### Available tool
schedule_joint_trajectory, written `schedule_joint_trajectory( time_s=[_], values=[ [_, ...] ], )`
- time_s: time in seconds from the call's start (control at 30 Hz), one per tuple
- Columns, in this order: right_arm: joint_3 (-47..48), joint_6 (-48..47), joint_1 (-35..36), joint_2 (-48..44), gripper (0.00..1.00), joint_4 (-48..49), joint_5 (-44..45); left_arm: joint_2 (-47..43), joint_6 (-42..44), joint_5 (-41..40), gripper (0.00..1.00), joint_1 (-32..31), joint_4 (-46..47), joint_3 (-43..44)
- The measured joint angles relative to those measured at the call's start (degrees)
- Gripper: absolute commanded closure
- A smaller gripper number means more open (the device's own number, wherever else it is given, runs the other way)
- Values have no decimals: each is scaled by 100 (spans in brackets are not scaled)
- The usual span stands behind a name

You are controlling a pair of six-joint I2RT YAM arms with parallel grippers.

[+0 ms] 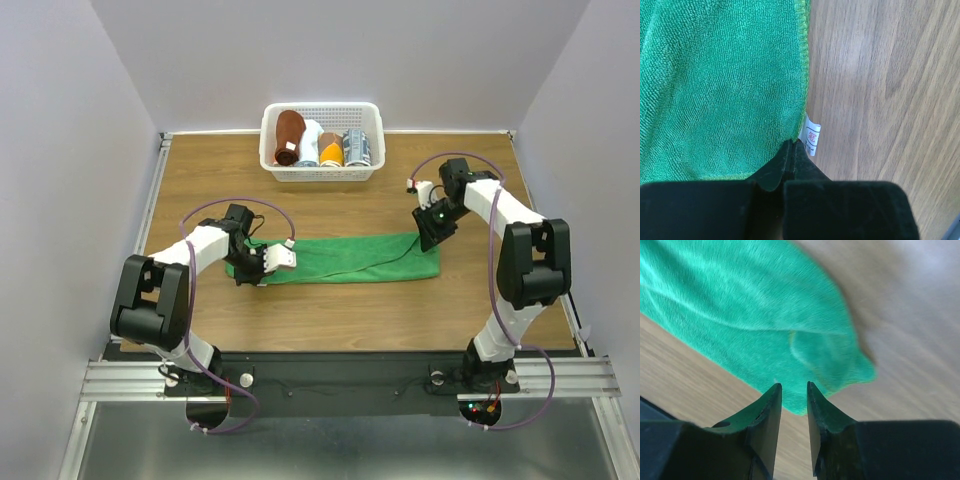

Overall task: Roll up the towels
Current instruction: Flatten the towel

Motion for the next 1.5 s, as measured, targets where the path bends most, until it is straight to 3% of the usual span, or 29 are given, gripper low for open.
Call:
schedule_joint_trajectory(
  time_s=[0.33, 0.5, 1.03, 1.13, 1.27, 1.5],
  values=[
    [-199, 210, 243, 118, 55, 188, 48, 26, -37, 0, 100, 0, -35, 33],
    [-216, 345, 505, 354, 55, 459, 197, 28, -57, 0, 100, 0, -31, 33],
    [-531, 479, 654, 339, 76, 960, 1091, 28, -52, -2, 100, 48, -31, 33],
    [-531, 479, 654, 339, 82, 973, 1167, 28, -52, 13, 100, 79, -33, 33],
    [-531, 481, 654, 337, 99, 1012, 1290, 26, -42, 39, 100, 155, -48, 33],
    [-538, 470, 651, 72, 99, 1019, 1427, -46, -39, 90, 100, 459, -354, 168]
  ],
)
